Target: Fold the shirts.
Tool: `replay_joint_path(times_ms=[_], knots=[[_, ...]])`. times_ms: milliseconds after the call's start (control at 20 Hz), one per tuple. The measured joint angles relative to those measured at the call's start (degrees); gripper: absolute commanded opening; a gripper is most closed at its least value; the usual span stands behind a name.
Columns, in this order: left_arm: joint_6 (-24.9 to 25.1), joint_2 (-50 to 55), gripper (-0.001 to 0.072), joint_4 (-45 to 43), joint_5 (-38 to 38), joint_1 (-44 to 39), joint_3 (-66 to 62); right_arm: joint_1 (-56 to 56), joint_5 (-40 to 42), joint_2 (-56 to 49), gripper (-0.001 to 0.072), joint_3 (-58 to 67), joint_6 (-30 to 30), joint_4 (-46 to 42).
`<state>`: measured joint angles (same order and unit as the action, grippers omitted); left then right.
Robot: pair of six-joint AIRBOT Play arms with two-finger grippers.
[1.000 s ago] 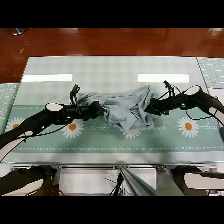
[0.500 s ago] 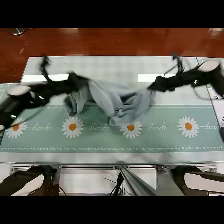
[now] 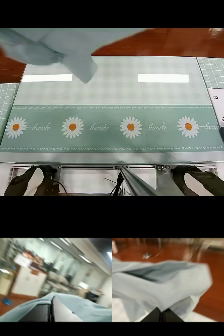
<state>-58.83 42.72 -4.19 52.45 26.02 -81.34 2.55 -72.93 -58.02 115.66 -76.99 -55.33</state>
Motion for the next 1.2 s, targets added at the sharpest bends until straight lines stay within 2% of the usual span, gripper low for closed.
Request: replay_joint_path(times_ms=[200, 350, 500, 700, 800, 1050, 1200], knots=[[-4.8, -11.2, 0.0022, -14.3, 0.7, 9.9, -4.4, 0.0, -4.0, 11.2, 0.0022, 2.2, -2.7, -7.3], [-8.7, -18.1, 0.0022, -24.6, 1.3, 12.3, -5.4, 0.0, -8.2, 15.9, 0.0022, 2.7, -4.7, -9.8], [-10.8, -21.7, 0.0022, -30.1, 3.5, 12.7, -4.9, 0.0, -13.2, 17.9, 0.0022, 0.8, -6.7, -11.4], [-12.5, -22.5, 0.0022, -32.3, 9.6, 12.8, 1.8, 0.0, -16.7, 19.0, 0.0022, -9.7, -8.3, -10.1], [-12.8, -21.6, 0.0022, -31.5, 12.5, 12.5, 8.4, 0.0, -15.9, 19.2, 0.0022, -17.6, -8.2, -8.1], [-8.6, -12.7, 0.0021, -26.3, 13.4, 5.1, 24.9, 0.0, -6.7, 16.5, 0.0022, -36.4, -6.4, -6.3], [-4.8, -2.0, 0.0021, -25.0, 7.9, -3.4, 27.5, 0.0, 0.8, 9.7, 0.0022, -42.0, -5.0, -5.6]])
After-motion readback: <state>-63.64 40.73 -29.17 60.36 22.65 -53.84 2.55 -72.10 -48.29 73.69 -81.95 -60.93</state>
